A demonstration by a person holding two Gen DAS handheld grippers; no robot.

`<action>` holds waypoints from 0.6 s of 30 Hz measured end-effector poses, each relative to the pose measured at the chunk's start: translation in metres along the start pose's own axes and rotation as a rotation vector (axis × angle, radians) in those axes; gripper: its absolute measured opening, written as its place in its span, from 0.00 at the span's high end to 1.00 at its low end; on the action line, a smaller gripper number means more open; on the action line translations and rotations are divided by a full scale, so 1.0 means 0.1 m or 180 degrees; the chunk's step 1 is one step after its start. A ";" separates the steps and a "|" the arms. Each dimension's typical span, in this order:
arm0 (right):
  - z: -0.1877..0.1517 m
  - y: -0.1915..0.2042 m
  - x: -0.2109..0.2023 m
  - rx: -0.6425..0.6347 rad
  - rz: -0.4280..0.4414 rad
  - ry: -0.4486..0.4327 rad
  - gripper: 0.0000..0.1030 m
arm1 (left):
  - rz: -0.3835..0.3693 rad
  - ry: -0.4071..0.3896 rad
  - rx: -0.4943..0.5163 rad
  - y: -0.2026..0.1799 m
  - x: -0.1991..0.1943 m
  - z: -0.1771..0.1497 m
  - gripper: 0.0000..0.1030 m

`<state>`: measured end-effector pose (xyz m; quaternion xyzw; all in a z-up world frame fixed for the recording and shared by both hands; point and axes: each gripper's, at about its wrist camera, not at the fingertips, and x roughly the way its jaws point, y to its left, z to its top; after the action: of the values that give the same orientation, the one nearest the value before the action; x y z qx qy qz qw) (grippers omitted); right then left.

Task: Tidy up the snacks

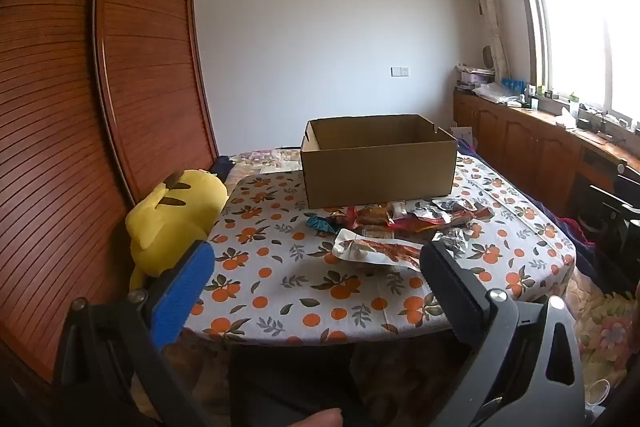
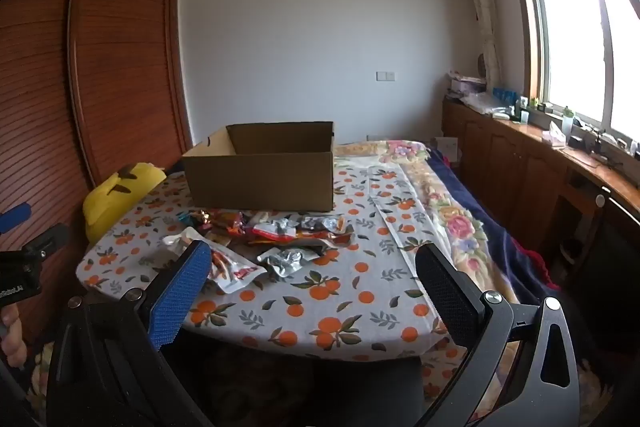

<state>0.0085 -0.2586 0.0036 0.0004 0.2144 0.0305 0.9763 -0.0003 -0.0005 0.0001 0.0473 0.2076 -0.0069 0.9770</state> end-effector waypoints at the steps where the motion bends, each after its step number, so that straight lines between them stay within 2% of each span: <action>1: 0.00 0.02 0.00 -0.0054 -0.0041 0.0004 0.00 | -0.0003 0.0006 -0.0004 0.00 0.00 0.00 0.00; 18: -0.02 -0.02 0.01 0.0008 -0.0011 0.0025 0.00 | -0.0024 -0.0008 -0.0015 0.00 -0.05 0.04 0.00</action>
<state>0.0083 -0.2601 0.0013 0.0012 0.2182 0.0285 0.9755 -0.0030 -0.0006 0.0060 0.0441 0.2066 -0.0102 0.9774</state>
